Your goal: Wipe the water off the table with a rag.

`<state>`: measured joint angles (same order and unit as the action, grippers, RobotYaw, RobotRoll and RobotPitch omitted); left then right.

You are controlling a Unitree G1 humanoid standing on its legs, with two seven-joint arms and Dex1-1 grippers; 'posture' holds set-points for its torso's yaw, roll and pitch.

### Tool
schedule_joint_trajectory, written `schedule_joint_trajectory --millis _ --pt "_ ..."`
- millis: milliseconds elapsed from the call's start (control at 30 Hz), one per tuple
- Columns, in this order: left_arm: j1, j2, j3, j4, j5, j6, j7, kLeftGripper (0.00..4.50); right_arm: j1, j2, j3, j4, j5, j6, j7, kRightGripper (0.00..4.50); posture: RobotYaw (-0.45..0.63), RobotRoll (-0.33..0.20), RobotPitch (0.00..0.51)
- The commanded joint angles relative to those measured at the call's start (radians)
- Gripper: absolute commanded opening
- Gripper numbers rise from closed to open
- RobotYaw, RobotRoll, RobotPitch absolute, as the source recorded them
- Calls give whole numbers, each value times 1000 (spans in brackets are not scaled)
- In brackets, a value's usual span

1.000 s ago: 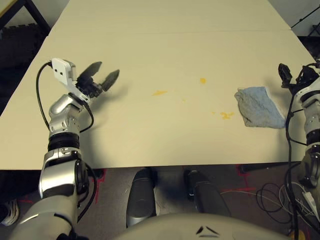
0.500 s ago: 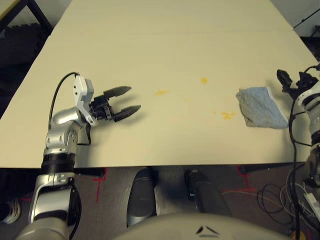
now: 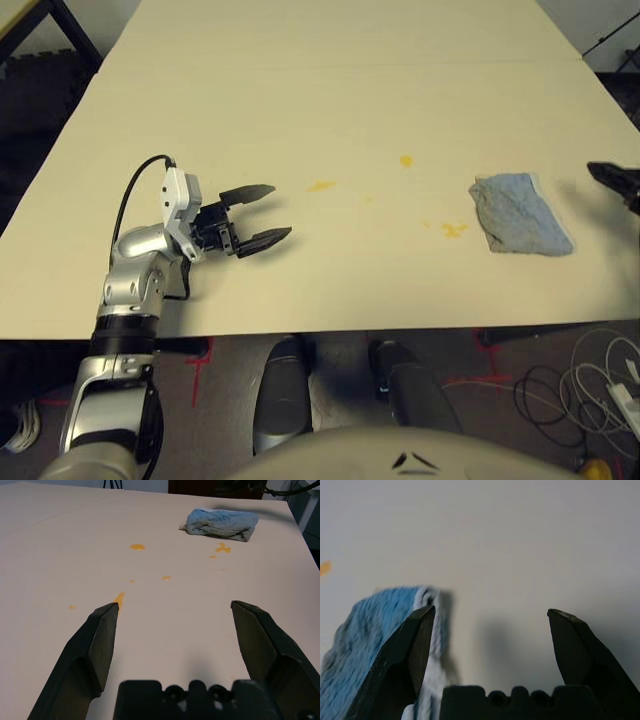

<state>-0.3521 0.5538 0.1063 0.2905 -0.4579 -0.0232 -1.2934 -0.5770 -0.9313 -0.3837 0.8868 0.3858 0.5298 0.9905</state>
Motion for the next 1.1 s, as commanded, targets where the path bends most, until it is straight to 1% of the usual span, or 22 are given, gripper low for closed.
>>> schedule_joint_trajectory --millis 33,167,367,633,767,1100 --pt "-8 -1 -11 16 12 -16 -11 4500 59 23 12 -108 31 84 29 4466 151 0 198" --pt "-10 2 -13 22 12 -23 -13 4500 108 66 26 -184 34 121 13 4466 154 0 199" --pt "-10 4 -15 22 15 -27 -9 4500 135 114 46 -240 31 144 -4 4466 163 0 200" --pt "-3 3 -18 16 20 -35 -5 4500 141 201 95 -291 22 163 -25 4466 175 0 201" --pt "-5 2 -19 19 23 -40 -3 4500 124 246 127 -294 10 163 -44 4466 181 0 199" --pt "-2 2 -15 28 27 -56 3 4500 108 294 208 -298 -47 161 -34 4466 194 0 193"
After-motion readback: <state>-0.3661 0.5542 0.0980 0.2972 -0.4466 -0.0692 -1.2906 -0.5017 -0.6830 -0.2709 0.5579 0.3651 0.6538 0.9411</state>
